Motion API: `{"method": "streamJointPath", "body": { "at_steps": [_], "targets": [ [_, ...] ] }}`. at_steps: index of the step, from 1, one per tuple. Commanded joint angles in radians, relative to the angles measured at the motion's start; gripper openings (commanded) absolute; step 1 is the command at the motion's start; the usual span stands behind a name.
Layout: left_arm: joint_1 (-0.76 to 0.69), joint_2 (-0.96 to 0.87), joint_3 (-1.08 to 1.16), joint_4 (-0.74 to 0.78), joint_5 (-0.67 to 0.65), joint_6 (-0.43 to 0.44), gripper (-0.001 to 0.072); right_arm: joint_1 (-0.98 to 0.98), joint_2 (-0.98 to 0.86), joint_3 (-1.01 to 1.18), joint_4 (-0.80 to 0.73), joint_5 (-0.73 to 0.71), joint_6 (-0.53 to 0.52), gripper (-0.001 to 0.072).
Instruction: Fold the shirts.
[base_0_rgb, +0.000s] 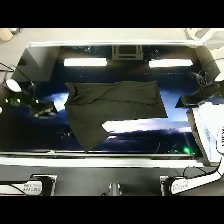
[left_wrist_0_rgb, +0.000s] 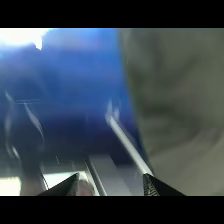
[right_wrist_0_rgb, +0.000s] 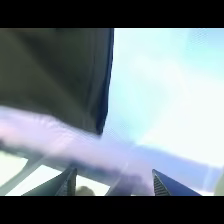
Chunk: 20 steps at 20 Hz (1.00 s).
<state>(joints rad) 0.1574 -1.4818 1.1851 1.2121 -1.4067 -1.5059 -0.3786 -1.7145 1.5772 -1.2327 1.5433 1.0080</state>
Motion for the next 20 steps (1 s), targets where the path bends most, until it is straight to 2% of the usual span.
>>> {"method": "streamJointPath", "body": {
  "at_steps": [1, 5, 10, 11, 13, 15, 17, 20],
  "targets": [
    [-0.022, 0.058, -0.256, -0.089, 0.117, 0.049, 0.0471, -0.028, 0.000, -0.061, 0.022, 0.050, -0.019, 0.0485],
    [-0.074, 0.053, -0.295, -0.228, 0.277, 0.048, 0.0471, -0.028, -0.001, -0.071, 0.029, 0.019, -0.034, 0.0488],
    [-0.132, 0.028, -0.295, -0.293, 0.425, 0.013, 0.0455, -0.028, -0.008, -0.126, 0.044, -0.031, -0.053, 0.0506],
    [-0.142, 0.023, -0.295, -0.319, 0.440, 0.014, 0.0397, -0.028, -0.016, -0.144, 0.061, -0.033, -0.061, 0.0507],
    [-0.165, 0.017, -0.295, -0.333, 0.460, 0.013, 0.0343, -0.028, -0.041, -0.171, 0.114, -0.037, -0.080, 0.0508],
    [-0.171, 0.019, -0.294, -0.333, 0.462, 0.014, 0.0020, -0.028, -0.060, -0.192, 0.177, -0.068, -0.099, 0.0509],
    [-0.170, 0.028, -0.293, -0.333, 0.462, 0.014, 0.0025, -0.020, -0.079, -0.196, 0.204, -0.105, -0.115, 0.0560],
    [-0.171, 0.048, -0.292, -0.333, 0.459, 0.018, 0.0024, 0.014, -0.104, -0.196, 0.201, -0.165, -0.115, 0.0566]
  ]
}}
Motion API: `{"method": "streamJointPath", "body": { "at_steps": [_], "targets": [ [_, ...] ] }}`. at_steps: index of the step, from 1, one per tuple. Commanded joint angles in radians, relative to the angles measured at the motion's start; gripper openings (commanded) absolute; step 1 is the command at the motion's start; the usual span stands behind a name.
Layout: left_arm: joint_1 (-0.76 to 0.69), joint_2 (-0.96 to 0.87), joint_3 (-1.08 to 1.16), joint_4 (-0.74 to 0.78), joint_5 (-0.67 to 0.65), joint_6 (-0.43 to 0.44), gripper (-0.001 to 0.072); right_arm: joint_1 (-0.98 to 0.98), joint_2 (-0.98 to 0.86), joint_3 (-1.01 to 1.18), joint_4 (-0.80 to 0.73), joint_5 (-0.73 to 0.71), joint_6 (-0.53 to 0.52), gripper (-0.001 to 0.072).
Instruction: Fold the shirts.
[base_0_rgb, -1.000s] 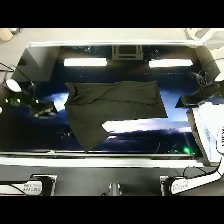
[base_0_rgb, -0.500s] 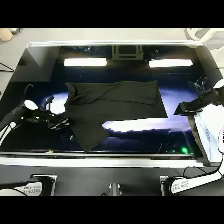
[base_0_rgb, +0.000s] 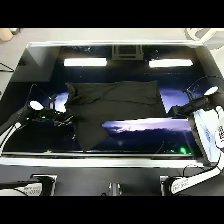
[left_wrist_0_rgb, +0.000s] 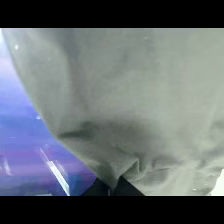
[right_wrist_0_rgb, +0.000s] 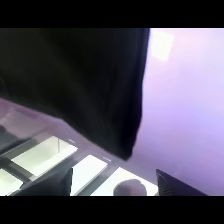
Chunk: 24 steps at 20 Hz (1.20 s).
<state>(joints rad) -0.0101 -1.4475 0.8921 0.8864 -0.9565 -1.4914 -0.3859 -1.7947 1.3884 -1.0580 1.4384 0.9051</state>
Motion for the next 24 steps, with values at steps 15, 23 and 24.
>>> {"method": "streamJointPath", "body": {
  "at_steps": [15, 23, 24],
  "targets": [
    [0.037, 0.517, 0.629, 0.133, -0.034, 0.015, 0.0022, 0.088, 0.521, 0.312, 0.090, -0.169, -0.150, 0.0013],
    [0.042, 0.797, 1.019, 0.172, 0.130, 0.040, 0.0022, 0.089, 1.209, 0.366, -0.132, -0.633, -0.108, 0.0013],
    [0.042, 0.798, 1.019, 0.172, 0.125, 0.038, 0.0022, 0.089, 1.212, 0.366, -0.133, -0.592, -0.105, 0.0013]
  ]
}}
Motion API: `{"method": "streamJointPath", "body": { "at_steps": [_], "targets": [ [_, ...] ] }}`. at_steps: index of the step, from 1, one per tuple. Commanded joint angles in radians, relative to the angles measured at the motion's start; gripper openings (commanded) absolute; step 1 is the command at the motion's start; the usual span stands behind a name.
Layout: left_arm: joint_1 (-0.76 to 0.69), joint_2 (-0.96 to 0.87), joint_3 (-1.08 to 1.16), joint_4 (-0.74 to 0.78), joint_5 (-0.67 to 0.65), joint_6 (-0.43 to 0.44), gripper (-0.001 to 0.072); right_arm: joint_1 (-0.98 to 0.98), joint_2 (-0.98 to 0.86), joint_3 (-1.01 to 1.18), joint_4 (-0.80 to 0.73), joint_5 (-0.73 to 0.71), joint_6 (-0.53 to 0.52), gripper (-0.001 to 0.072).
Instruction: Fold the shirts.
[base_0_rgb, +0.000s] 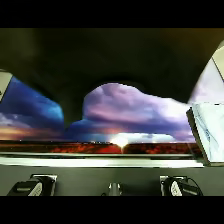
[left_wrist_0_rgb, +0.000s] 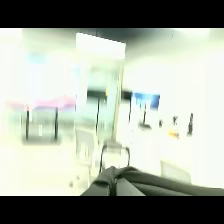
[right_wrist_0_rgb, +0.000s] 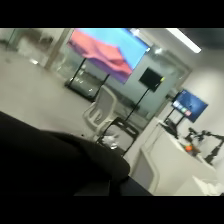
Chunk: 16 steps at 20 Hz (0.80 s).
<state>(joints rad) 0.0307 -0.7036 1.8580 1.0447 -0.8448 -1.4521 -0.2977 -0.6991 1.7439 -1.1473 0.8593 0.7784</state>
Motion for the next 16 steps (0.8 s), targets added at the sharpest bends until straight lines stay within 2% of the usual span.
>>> {"method": "streamJointPath", "body": {
  "at_steps": [1, 4, 6, 8, 12, 14, 16],
  "targets": [
    [0.001, 0.054, 0.053, 0.014, 0.016, -0.017, 0.0022, 0.000, 0.116, 0.010, -0.043, 0.013, 0.024, 0.0013],
    [0.001, 0.044, 0.053, 0.042, 0.018, -0.021, 0.0022, 0.000, 0.103, 0.010, -0.047, 0.049, 0.083, 0.0013],
    [0.001, 0.021, 0.053, 0.122, -0.063, -0.065, 0.0022, 0.000, 0.077, 0.010, -0.051, 0.146, 0.123, 0.0013],
    [0.001, -0.023, 0.044, 0.237, -0.187, -0.135, 0.0023, 0.000, 0.017, 0.010, -0.071, 0.312, 0.124, 0.0013],
    [-0.001, -0.171, -0.074, 0.276, -0.362, -0.143, 0.0024, 0.000, -0.261, 0.009, -0.094, 0.637, 0.153, 0.0012],
    [-0.001, -0.260, -0.195, 0.272, -0.387, -0.142, 0.0024, 0.019, -0.444, -0.001, -0.115, 0.737, 0.151, 0.0011],
    [-0.001, -0.351, -0.329, 0.261, -0.371, -0.141, 0.0024, 0.098, -0.616, -0.031, -0.203, 0.766, 0.147, 0.0011]
  ]
}}
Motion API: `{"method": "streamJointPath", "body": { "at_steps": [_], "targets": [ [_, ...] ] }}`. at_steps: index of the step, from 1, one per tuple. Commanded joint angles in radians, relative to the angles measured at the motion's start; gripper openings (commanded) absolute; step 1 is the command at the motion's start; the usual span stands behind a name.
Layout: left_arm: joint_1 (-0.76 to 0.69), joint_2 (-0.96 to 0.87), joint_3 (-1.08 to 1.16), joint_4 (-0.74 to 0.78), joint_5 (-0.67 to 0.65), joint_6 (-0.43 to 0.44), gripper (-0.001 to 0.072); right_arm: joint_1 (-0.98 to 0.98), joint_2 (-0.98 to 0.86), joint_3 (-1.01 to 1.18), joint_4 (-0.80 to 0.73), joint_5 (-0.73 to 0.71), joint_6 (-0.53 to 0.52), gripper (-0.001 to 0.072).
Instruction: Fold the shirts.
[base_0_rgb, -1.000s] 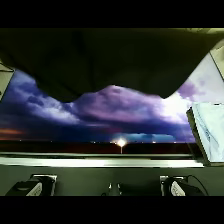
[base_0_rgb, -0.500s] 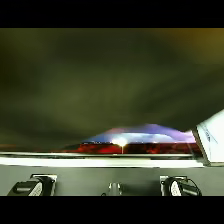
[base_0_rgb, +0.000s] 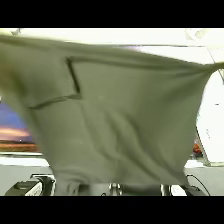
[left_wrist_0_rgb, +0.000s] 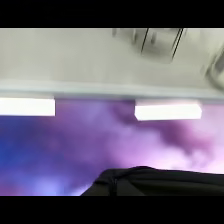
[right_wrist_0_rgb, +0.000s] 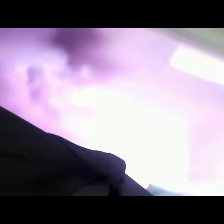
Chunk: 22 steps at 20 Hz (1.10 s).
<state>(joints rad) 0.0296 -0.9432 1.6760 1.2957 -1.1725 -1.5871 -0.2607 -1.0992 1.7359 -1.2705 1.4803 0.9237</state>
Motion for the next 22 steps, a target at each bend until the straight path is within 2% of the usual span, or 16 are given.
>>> {"method": "streamJointPath", "body": {
  "at_steps": [1, 4, 7, 10, 12, 14, 16, 20, 22],
  "targets": [
    [0.000, -0.166, -0.219, -0.013, -0.009, 0.000, 0.0023, 0.102, -0.292, -0.033, -0.105, 0.130, 0.002, 0.0011],
    [0.000, -0.357, -0.320, -0.108, 0.066, 0.098, 0.0024, 0.180, -0.492, -0.034, -0.112, -0.051, 0.054, 0.0012],
    [0.000, -0.525, -0.298, -0.134, 0.124, 0.099, 0.0024, 0.177, -0.579, -0.034, -0.110, -0.296, 0.161, 0.0013],
    [0.000, -0.629, -0.239, -0.167, 0.302, 0.099, 0.0024, 0.170, -0.589, -0.034, -0.127, -0.588, 0.153, 0.0013],
    [0.000, -0.690, -0.186, -0.222, 0.427, 0.099, 0.0024, 0.170, -0.601, -0.034, -0.133, -0.718, 0.153, 0.0013],
    [-0.002, -0.754, -0.135, -0.285, 0.505, 0.099, 0.0024, 0.170, -0.639, -0.034, -0.128, -0.751, 0.154, 0.0013],
    [-0.002, -0.823, -0.071, -0.311, 0.505, 0.096, 0.0024, 0.170, -0.687, -0.034, -0.121, -0.743, 0.175, 0.0013],
    [-0.006, -0.870, -0.005, -0.312, 0.406, 0.097, 0.0024, 0.170, -0.731, -0.034, -0.046, -0.678, 0.201, 0.0013],
    [0.000, -0.859, -0.005, -0.308, 0.290, 0.121, 0.0024, 0.163, -0.711, -0.029, -0.048, -0.625, 0.198, 0.0015]
  ]
}}
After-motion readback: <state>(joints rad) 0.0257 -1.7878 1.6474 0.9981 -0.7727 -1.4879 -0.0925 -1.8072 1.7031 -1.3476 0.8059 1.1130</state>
